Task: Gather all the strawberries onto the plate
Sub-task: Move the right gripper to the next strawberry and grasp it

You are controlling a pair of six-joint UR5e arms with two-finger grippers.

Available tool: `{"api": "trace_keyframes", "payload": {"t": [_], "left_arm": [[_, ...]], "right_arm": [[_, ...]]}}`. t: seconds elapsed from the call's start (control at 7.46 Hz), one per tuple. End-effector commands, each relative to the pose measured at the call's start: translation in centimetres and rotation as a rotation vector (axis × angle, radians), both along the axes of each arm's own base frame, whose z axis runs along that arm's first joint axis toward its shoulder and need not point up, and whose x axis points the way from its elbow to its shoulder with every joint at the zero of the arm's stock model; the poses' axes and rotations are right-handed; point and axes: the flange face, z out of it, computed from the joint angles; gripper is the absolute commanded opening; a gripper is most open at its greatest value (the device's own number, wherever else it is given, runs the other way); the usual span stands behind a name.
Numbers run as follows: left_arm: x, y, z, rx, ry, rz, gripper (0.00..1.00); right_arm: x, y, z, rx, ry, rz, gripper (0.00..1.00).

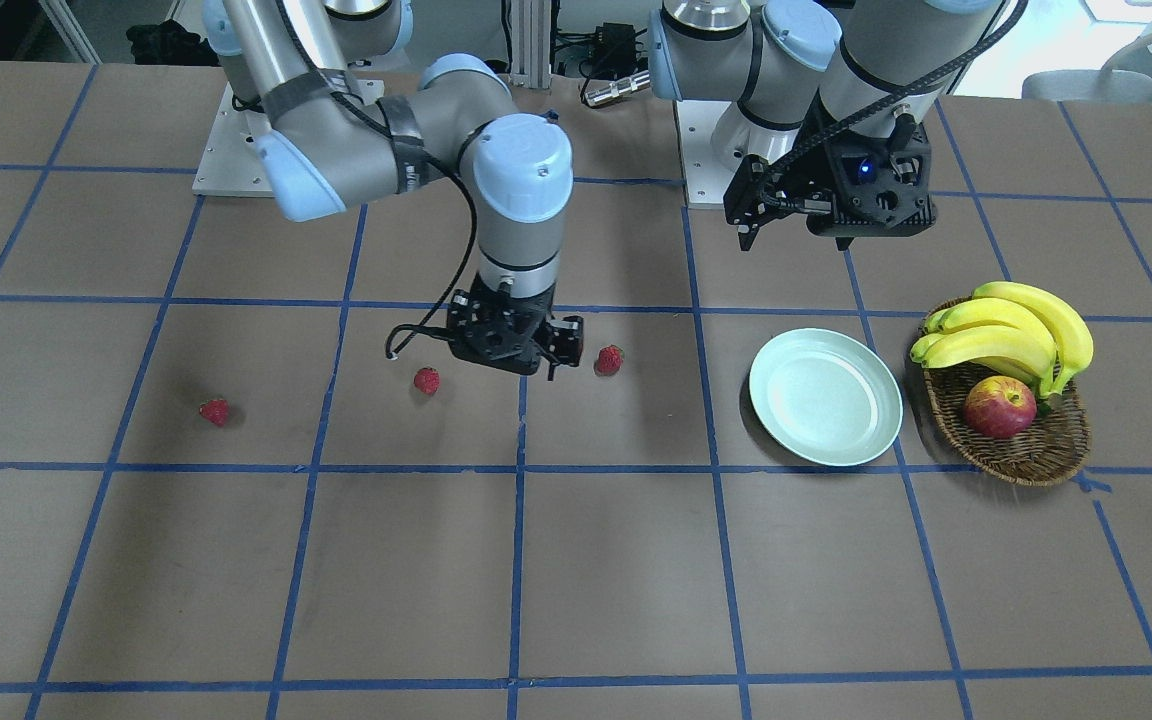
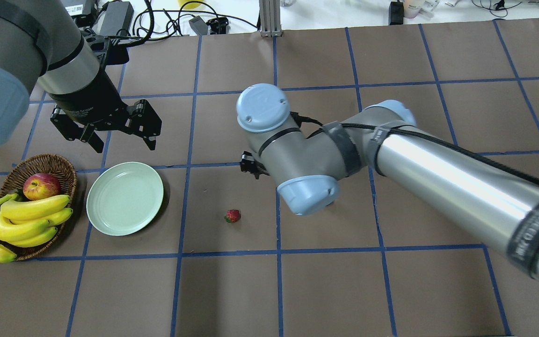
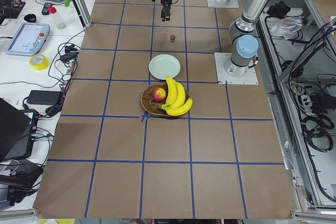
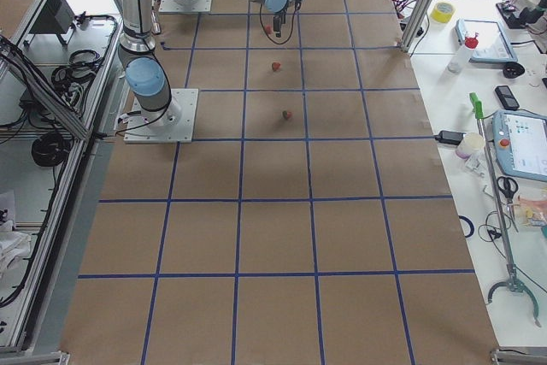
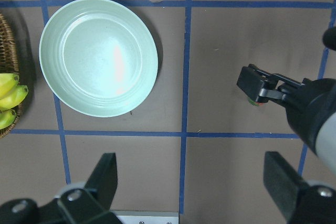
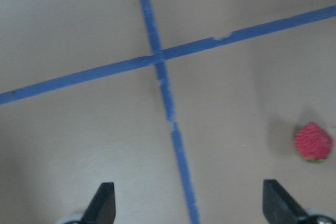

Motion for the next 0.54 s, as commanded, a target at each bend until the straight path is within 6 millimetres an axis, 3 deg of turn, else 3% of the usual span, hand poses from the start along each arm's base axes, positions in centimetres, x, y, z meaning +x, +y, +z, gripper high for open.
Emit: {"api": "trace_keyframes", "payload": {"t": [0.0,0.13,0.27,0.4], "left_arm": [[0.0,0.0,0.1,-0.003,0.0,-0.001,1.0],[-0.1,-0.1,0.0,-0.003,0.001,-0.001,1.0],[-0.1,0.1,0.1,-0.001,0.0,-0.003,1.0],[-0.1,0.1,0.2,-0.004,0.0,-0.003,1.0]], "right_arm": [[-7.9,2.6,-3.9,0.037,0.021,0.119,1.0],[-8.3,3.3,-5.1,-0.009,0.011,0.152,1.0],[-8.1,2.9,-5.3,-0.016,0.001,0.15,0.93],[-8.0,2.4,-5.2,-0.063,-0.008,0.172,0.92]]}}
